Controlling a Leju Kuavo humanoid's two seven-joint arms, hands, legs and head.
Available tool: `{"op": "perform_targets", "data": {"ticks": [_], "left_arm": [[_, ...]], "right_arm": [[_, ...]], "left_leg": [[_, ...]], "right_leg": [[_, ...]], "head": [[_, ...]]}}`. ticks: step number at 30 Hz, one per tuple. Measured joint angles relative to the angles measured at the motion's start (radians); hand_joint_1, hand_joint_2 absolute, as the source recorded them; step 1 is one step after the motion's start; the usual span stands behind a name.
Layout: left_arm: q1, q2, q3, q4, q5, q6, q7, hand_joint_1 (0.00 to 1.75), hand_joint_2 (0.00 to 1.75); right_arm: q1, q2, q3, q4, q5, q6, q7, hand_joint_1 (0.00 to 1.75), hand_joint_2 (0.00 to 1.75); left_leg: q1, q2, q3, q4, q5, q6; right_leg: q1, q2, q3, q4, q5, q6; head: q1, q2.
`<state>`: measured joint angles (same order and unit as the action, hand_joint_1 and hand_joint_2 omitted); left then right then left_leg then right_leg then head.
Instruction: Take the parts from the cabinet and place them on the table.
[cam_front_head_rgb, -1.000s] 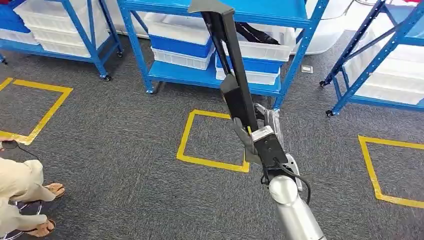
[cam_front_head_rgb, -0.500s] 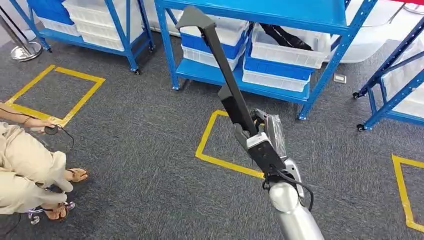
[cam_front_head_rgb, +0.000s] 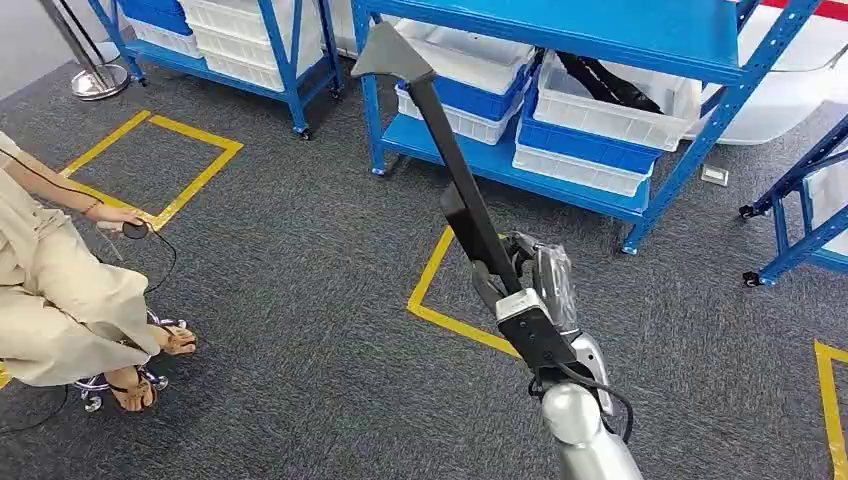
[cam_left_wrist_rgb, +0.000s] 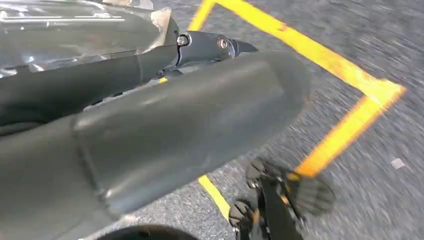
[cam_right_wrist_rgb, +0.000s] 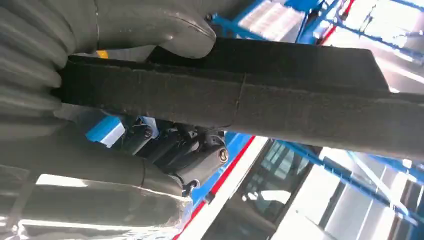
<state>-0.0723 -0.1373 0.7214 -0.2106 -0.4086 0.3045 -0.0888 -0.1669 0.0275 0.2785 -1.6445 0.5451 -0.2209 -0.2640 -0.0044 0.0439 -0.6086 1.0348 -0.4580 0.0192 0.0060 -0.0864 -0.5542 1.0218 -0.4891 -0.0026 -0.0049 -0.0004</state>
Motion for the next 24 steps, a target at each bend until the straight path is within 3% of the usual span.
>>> {"op": "perform_targets", "data": {"ticks": [1, 2, 3, 5, 6, 7, 8, 10, 11, 12, 13, 16, 17, 18, 19, 21, 22, 23, 24], "left_arm": [[0.002, 0.0, 0.0, 0.0, 0.001, 0.009, 0.007, 0.0, 0.0], [0.004, -0.005, 0.0, 0.0, 0.003, 0.013, 0.013, 0.0, 0.0], [0.003, -0.006, 0.001, 0.0, 0.006, 0.017, 0.014, 0.0, 0.0], [0.002, -0.007, 0.001, 0.0, 0.006, 0.02, 0.014, 0.0, 0.0], [0.002, -0.008, 0.001, 0.0, 0.004, 0.019, 0.01, 0.0, 0.0], [0.003, -0.008, 0.001, 0.0, 0.005, 0.018, -0.002, 0.0, 0.0], [0.005, -0.008, 0.002, 0.0, 0.008, 0.016, -0.022, 0.0, 0.0], [0.004, -0.009, 0.005, 0.0, 0.016, 0.014, -0.042, 0.0, 0.0], [0.002, -0.009, 0.008, 0.0, 0.023, 0.014, -0.044, 0.0, 0.0], [0.002, -0.009, 0.01, 0.0, 0.03, 0.014, -0.045, 0.0, 0.0], [0.0, -0.009, 0.011, -0.001, 0.031, 0.014, -0.044, 0.0, 0.0], [0.008, -0.01, 0.012, -0.001, 0.03, 0.016, -0.028, 0.0, 0.0], [0.01, -0.01, 0.015, -0.001, 0.033, 0.017, -0.028, 0.0, 0.0], [0.009, -0.011, 0.022, -0.001, 0.042, 0.016, -0.032, 0.0, 0.0], [0.006, -0.014, 0.03, -0.001, 0.042, 0.009, -0.039, 0.0, 0.0], [0.003, -0.017, 0.035, -0.001, 0.041, -0.001, -0.047, 0.0, 0.0], [0.003, -0.017, 0.035, -0.001, 0.04, -0.001, -0.046, 0.0, 0.0], [0.004, -0.017, 0.035, -0.001, 0.04, 0.002, -0.043, 0.0, 0.0], [0.004, -0.017, 0.037, -0.001, 0.04, 0.006, -0.04, 0.0, 0.0]], "right_arm": [[0.001, 0.001, 0.0, 0.0, 0.0, 0.0, -0.004, 1.75, 1.75], [0.0, 0.003, -0.001, -0.002, 0.0, 0.001, -0.007, 1.75, 1.75], [0.0, 0.004, -0.001, -0.002, 0.001, 0.001, -0.01, 1.75, 1.75], [0.0, 0.004, -0.002, -0.002, 0.005, 0.004, -0.017, 1.75, 1.75], [0.0, 0.004, -0.003, 0.0, 0.01, 0.006, -0.019, 1.75, 1.75], [-0.001, 0.004, -0.003, 0.002, 0.013, 0.007, -0.022, 1.75, 1.75], [-0.012, 0.006, -0.002, 0.004, 0.02, 0.009, -0.024, 1.75, 1.75], [-0.048, 0.013, -0.002, 0.007, 0.031, 0.017, -0.017, 1.75, 1.75], [-0.066, 0.017, -0.001, 0.007, 0.035, 0.022, -0.012, 1.75, 1.75], [-0.08, 0.021, -0.001, 0.008, 0.039, 0.026, -0.006, 1.75, 1.75], [-0.086, 0.026, 0.001, 0.007, 0.044, 0.026, -0.001, 1.75, 1.75], [-0.094, 0.038, 0.004, 0.012, 0.08, 0.024, 0.03, 1.75, 1.75], [-0.11, 0.043, 0.004, 0.015, 0.087, 0.024, 0.037, 1.75, 1.75], [-0.126, 0.049, 0.004, 0.021, 0.092, 0.024, 0.046, 1.75, 1.75], [-0.141, 0.053, 0.003, 0.023, 0.096, 0.023, 0.049, 1.75, 1.75], [-0.154, 0.055, 0.002, 0.027, 0.099, 0.023, 0.058, 1.75, 1.75], [-0.156, 0.055, 0.002, 0.03, 0.102, 0.023, 0.065, 1.75, 1.75], [-0.158, 0.057, 0.002, 0.032, 0.106, 0.024, 0.074, 1.75, 1.75], [-0.161, 0.06, 0.002, 0.032, 0.111, 0.024, 0.083, 1.75, 1.75]], "left_leg": [[-0.001, -0.009, 0.001, -0.005, 0.004, 0.007], [0.013, -0.017, 0.007, -0.019, 0.016, 0.02], [0.009, -0.023, 0.007, -0.022, 0.019, 0.023], [0.01, -0.043, 0.002, -0.021, 0.024, 0.031], [0.01, -0.054, -0.001, -0.021, 0.025, 0.032], [0.01, -0.065, -0.003, -0.021, 0.027, 0.032], [0.011, -0.076, -0.003, -0.02, 0.028, 0.03], [0.013, -0.097, -0.004, -0.018, 0.031, 0.024], [0.015, -0.106, -0.005, -0.016, 0.033, 0.02], [0.015, -0.113, -0.008, -0.015, 0.035, 0.012], [0.007, -0.125, -0.014, -0.005, 0.031, 0.004], [0.02, -0.139, -0.024, -0.012, 0.044, -0.016], [0.025, -0.131, -0.029, -0.008, 0.041, -0.019], [0.023, -0.093, -0.036, 0.012, 0.023, -0.022], [0.023, -0.067, -0.062, 0.075, -0.018, -0.025], [0.024, -0.054, -0.128, 0.222, -0.085, -0.029], [0.024, -0.051, -0.154, 0.277, -0.101, -0.029], [0.024, -0.05, -0.158, 0.286, -0.096, -0.027], [0.024, -0.048, -0.142, 0.256, -0.074, -0.024]], "right_leg": [[0.0, -0.008, 0.001, -0.001, 0.0, 0.005], [0.002, 0.004, -0.011, 0.013, -0.01, 0.012], [-0.004, 0.043, -0.019, 0.042, -0.027, 0.013], [-0.01, 0.072, -0.082, 0.182, -0.096, 0.002], [-0.013, 0.077, -0.116, 0.254, -0.122, 0.001], [-0.015, 0.078, -0.138, 0.299, -0.13, 0.006], [-0.02, 0.078, -0.136, 0.293, -0.12, 0.015], [-0.032, 0.083, -0.07, 0.162, -0.057, 0.043], [-0.04, 0.097, -0.029, 0.08, -0.027, 0.054], [-0.048, 0.124, -0.004, 0.025, -0.019, 0.057], [-0.04, 0.121, -0.002, 0.012, -0.014, 0.047], [-0.029, 0.104, -0.002, 0.017, -0.005, 0.029], [-0.037, 0.098, -0.003, 0.013, 0.001, 0.019], [-0.035, 0.095, -0.003, 0.012, 0.003, 0.016], [-0.032, 0.087, -0.004, 0.012, 0.004, 0.009], [-0.023, 0.068, -0.005, 0.012, 0.003, 0.002], [-0.019, 0.058, -0.005, 0.012, 0.002, 0.001], [-0.017, 0.049, -0.005, 0.012, 0.002, 0.0], [-0.015, 0.042, -0.006, 0.012, 0.001, 0.0]], "head": [[-0.001, 0.0], [0.0, 0.0], [0.001, 0.0], [0.005, 0.0], [0.006, 0.0], [0.006, 0.0], [0.006, 0.0], [0.006, 0.0], [0.006, 0.0], [0.007, 0.0], [0.005, 0.0], [0.003, 0.0], [0.003, 0.0], [0.001, 0.0], [-0.005, 0.0], [-0.005, 0.0], [-0.005, 0.0], [-0.004, 0.0], [-0.005, 0.0]]}}
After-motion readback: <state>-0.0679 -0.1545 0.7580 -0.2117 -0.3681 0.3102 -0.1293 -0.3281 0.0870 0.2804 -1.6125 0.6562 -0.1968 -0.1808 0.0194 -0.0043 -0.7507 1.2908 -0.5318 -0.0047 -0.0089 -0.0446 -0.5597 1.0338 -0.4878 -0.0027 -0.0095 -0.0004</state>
